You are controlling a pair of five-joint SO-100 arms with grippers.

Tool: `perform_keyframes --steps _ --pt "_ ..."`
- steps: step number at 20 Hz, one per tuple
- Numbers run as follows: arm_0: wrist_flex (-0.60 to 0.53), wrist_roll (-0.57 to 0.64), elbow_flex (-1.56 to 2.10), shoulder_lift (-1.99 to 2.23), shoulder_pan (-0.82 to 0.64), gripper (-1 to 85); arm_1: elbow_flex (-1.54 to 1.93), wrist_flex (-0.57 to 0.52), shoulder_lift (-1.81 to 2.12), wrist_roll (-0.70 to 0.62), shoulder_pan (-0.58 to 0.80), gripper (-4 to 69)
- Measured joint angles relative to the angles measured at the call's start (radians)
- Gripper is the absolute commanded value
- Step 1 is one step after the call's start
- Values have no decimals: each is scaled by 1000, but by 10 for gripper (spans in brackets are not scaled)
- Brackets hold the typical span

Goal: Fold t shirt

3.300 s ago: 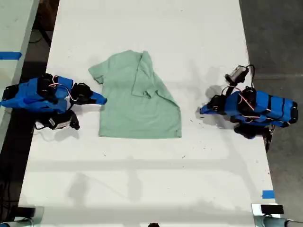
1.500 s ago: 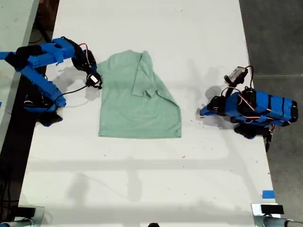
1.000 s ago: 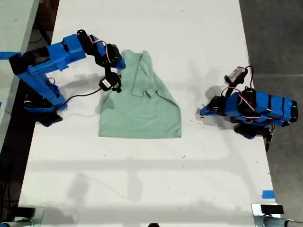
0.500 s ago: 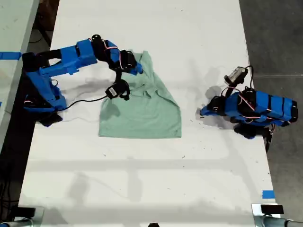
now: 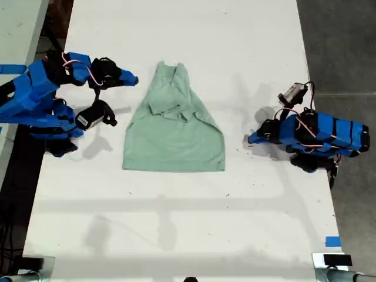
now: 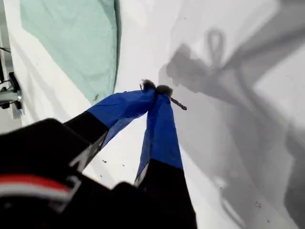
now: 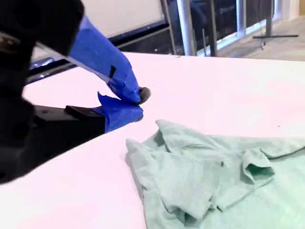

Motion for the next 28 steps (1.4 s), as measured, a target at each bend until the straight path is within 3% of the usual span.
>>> perform_keyframes --steps 5,12,14,28 --pt "-124 -92 370 227 109 -2 0 0 0 0 0 -4" --pt "-92 -149 811 721 150 -2 0 0 0 0 0 -5" --pt "-31 -160 841 825 160 -2 0 0 0 0 2 -6" --pt "-15 -170 862 859 170 -1 0 0 0 -3 2 -9"
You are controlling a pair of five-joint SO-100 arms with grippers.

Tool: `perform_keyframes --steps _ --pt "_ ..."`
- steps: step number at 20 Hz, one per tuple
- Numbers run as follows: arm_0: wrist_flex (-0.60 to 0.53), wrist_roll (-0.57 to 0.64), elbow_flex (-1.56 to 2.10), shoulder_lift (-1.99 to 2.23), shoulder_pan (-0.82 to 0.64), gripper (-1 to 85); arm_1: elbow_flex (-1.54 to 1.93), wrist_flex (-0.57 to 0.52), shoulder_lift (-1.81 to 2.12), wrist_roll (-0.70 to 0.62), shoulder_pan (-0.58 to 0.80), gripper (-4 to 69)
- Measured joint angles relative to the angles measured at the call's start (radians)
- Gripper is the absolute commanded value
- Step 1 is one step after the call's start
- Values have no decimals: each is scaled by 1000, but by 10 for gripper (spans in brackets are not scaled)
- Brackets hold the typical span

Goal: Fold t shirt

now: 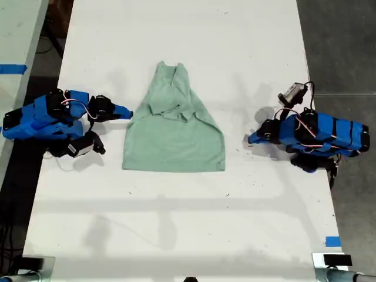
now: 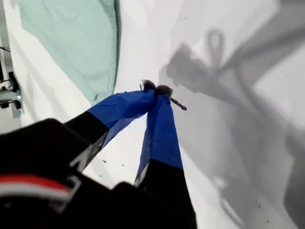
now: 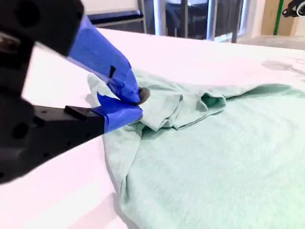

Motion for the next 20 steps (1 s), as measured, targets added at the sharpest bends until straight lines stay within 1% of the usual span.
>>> perform_keyframes --steps 20 --pt "12 -6 0 0 0 -1 0 0 0 0 0 -9"
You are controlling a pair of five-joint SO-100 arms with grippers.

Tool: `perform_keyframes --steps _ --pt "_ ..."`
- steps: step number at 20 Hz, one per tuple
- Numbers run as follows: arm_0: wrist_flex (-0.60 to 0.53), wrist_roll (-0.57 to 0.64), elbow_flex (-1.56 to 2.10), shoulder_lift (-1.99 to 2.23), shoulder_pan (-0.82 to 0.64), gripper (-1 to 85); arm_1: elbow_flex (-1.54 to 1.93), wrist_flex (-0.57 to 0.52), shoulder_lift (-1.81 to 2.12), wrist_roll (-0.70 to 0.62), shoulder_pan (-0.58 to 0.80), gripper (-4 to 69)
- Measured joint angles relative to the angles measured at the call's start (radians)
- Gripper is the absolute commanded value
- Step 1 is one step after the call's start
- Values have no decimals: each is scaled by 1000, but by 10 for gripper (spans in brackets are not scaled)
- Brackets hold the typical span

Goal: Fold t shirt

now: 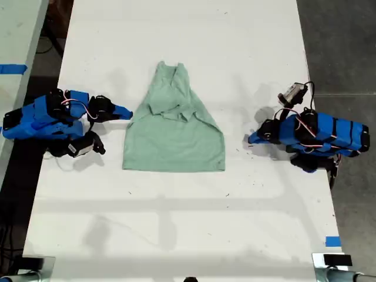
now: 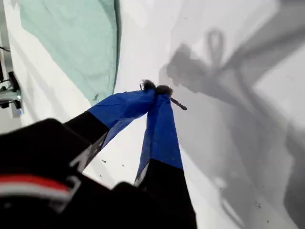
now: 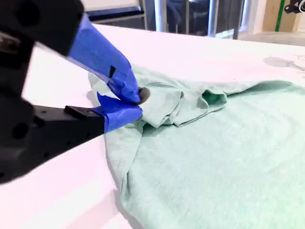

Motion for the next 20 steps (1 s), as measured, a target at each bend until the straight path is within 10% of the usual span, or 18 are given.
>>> perform_keyframes --steps 20 --pt "0 23 0 0 0 -1 0 0 0 0 0 -9"
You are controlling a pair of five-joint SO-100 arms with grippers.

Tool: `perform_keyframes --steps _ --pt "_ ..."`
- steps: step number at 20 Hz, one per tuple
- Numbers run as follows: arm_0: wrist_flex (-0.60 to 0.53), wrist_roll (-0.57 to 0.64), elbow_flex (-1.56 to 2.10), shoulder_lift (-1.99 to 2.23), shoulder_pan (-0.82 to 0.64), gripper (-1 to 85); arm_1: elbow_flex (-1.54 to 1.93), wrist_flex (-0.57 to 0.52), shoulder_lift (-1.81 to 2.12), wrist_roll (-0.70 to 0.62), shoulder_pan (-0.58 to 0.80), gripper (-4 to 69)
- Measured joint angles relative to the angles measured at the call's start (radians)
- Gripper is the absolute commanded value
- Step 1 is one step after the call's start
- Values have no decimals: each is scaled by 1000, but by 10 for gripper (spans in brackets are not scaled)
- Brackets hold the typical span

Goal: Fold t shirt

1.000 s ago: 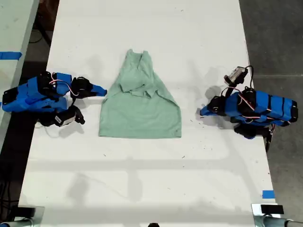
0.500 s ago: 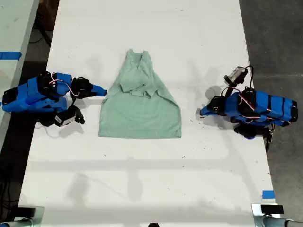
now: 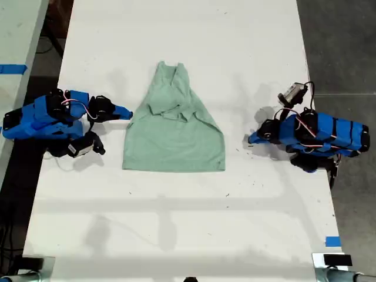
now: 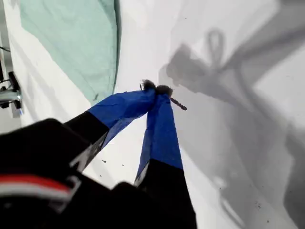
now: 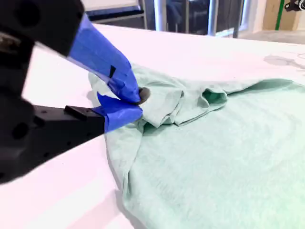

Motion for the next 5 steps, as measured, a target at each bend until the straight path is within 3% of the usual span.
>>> perform_keyframes --steps 5 --pt "2 8 0 0 0 -1 0 0 0 0 0 -9"
